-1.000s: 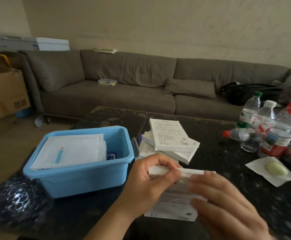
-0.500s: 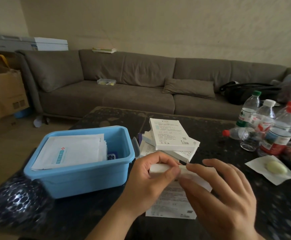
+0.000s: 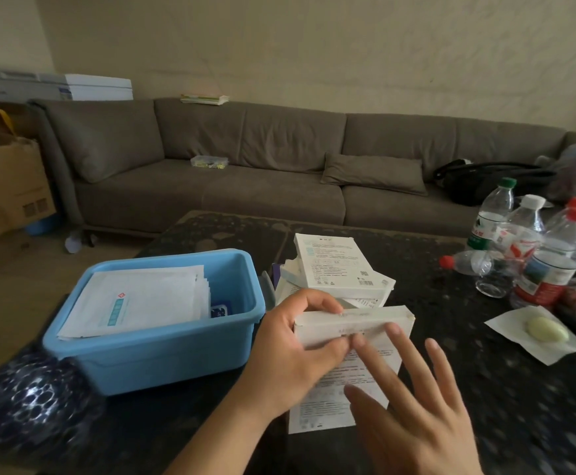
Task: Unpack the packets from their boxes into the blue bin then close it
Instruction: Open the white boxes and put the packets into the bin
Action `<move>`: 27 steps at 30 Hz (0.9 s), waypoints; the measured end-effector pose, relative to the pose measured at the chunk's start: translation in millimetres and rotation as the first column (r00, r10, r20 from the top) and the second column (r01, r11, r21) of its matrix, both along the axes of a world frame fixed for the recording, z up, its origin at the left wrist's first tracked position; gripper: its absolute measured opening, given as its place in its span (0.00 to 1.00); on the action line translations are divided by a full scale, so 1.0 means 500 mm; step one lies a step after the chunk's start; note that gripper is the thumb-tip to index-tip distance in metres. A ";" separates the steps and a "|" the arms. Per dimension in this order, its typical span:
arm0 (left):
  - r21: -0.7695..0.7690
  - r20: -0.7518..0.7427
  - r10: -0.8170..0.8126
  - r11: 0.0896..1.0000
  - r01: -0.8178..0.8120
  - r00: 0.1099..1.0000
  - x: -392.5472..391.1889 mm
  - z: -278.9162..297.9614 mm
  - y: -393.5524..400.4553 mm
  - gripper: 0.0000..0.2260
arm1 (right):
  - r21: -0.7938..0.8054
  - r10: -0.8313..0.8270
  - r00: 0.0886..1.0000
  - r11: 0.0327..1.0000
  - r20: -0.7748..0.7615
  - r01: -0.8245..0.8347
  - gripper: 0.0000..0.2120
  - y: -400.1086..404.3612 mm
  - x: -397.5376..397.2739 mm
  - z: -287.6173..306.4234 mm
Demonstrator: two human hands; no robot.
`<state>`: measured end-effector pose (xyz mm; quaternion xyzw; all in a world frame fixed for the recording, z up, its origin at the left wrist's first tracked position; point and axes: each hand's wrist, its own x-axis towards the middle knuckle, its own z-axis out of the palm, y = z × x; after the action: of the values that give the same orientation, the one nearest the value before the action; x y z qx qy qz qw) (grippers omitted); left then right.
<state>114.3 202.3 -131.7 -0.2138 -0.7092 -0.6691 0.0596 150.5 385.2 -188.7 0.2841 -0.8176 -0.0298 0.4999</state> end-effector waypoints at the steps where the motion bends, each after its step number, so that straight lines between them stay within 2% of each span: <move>1: 0.002 0.001 -0.017 1.000 0.017 1.000 -0.003 -0.001 -0.002 0.15 | 0.014 0.011 1.000 1.000 0.002 -0.011 0.04 0.003 0.000 -0.001; 4: 0.036 -0.001 -0.069 0.997 0.069 0.998 -0.011 -0.008 -0.005 0.16 | 0.018 0.027 0.999 0.999 -0.020 -0.027 0.02 0.003 -0.004 0.003; 6: 0.136 0.026 -0.113 0.985 0.109 0.993 -0.009 -0.011 -0.001 0.15 | -0.006 0.010 0.999 1.000 -0.051 -0.010 0.02 -0.004 -0.006 0.001; 8: 0.176 0.038 -0.061 0.983 0.054 0.997 -0.007 -0.014 0.011 0.14 | -0.016 -0.028 0.997 1.000 -0.070 0.027 0.03 -0.008 -0.008 -0.009; 10: 0.163 0.036 0.064 0.984 -0.069 0.997 -0.007 -0.018 0.024 0.14 | 0.006 -0.030 0.997 1.000 -0.072 0.031 0.01 -0.006 -0.009 -0.019; 11: 0.150 0.027 0.110 0.982 -0.113 0.994 -0.008 -0.020 0.029 0.15 | -0.023 0.003 0.999 1.000 -0.046 -0.004 0.02 -0.002 -0.009 -0.020; 13: 0.091 -0.010 0.163 0.983 -0.162 0.987 -0.009 -0.024 0.030 0.19 | -0.266 0.101 0.994 0.960 0.030 -0.089 0.03 0.008 -0.005 -0.012; 15: 0.018 -0.044 0.176 0.984 -0.175 0.983 -0.006 -0.025 0.026 0.24 | -0.573 0.162 0.966 0.819 0.202 -0.017 0.11 0.021 -0.004 0.003; 16: -0.007 -0.057 0.171 0.985 -0.171 0.984 -0.006 -0.026 0.025 0.27 | -0.670 0.211 0.910 0.737 0.356 0.091 0.17 0.025 -0.004 0.010; 17: -0.027 -0.064 0.163 0.986 -0.165 0.985 -0.005 -0.026 0.024 0.29 | -0.705 0.287 0.800 0.673 0.527 0.223 0.22 0.030 -0.007 0.014; 18: -0.044 -0.065 0.157 0.986 -0.160 0.985 -0.004 -0.026 0.024 0.31 | -0.681 0.378 0.631 0.646 0.677 0.344 0.25 0.035 -0.009 0.010; 19: -0.059 -0.065 0.151 0.986 -0.155 0.986 -0.002 -0.025 0.023 0.33 | -0.646 0.449 0.480 0.638 0.754 0.418 0.25 0.037 -0.010 0.006; 20: -0.069 -0.069 0.138 0.987 -0.143 0.988 0.001 -0.024 0.023 0.35 | -0.648 0.471 0.450 0.613 0.759 0.451 0.24 0.042 -0.016 0.002; 21: -0.069 -0.081 0.112 0.991 -0.118 0.990 0.005 -0.023 0.024 0.37 | -0.695 0.491 0.495 0.555 0.717 0.456 0.24 0.046 -0.020 0.005; 22: -0.068 -0.106 0.086 0.993 -0.093 0.991 0.010 -0.022 0.027 0.38 | -0.775 0.531 0.565 0.447 0.632 0.446 0.25 0.051 -0.021 0.014; 24: -0.091 -0.210 0.099 0.989 -0.120 0.973 0.018 -0.020 0.036 0.39 | -0.909 0.582 0.714 0.110 0.388 0.403 0.24 0.074 -0.033 0.035; 25: -0.102 -0.272 0.142 0.979 -0.175 0.952 0.019 -0.021 0.038 0.37 | -0.926 0.542 0.790 -0.053 0.287 0.373 0.21 0.097 -0.046 0.040; 26: -0.115 -0.342 0.190 0.964 -0.242 0.920 0.016 -0.024 0.039 0.34 | -0.922 0.460 0.854 -0.166 0.241 0.349 0.18 0.121 -0.058 0.044; 27: -0.135 -0.412 0.226 0.943 -0.305 0.883 0.012 -0.028 0.038 0.28 | -0.909 0.421 0.869 -0.199 0.259 0.367 0.15 0.149 -0.070 0.038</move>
<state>120.1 221.4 -145.9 -0.2480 -0.7680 -0.5252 0.2698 115.6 459.6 -169.9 -0.1955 -0.6174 0.6996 0.3019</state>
